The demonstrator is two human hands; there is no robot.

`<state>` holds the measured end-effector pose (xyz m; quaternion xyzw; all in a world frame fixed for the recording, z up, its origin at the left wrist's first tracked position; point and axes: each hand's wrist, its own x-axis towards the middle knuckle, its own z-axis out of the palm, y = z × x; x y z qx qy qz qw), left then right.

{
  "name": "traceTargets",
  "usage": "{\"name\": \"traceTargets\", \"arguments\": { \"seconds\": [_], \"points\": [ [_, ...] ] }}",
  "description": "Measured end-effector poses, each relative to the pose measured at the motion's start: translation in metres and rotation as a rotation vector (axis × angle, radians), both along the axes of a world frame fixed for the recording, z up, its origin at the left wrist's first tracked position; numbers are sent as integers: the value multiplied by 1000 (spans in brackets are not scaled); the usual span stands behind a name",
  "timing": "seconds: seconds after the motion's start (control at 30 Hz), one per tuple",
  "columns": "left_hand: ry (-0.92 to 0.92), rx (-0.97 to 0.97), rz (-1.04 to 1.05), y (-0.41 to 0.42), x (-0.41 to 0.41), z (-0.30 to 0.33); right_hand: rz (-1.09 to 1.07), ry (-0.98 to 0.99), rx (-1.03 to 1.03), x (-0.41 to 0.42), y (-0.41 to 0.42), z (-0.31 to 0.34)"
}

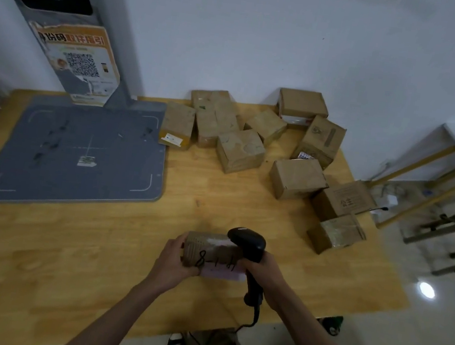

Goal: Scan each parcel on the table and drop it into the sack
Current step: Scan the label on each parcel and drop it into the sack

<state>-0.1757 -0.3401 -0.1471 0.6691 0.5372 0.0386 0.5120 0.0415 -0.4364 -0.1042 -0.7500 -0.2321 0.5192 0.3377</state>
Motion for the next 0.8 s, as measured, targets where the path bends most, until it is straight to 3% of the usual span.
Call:
{"name": "traceTargets", "arguments": {
  "seconds": [0.4, 0.57, 0.8],
  "points": [
    [210, 381, -335, 28, 21, -2, -130, 79, 47, 15, 5, -14],
    [171, 337, -347, 41, 21, 7, -149, 106, 77, 16, -2, -21],
    [47, 146, -118, 32, 10, -5, -148, 118, 81, 22, 7, -19]
  ]
}}
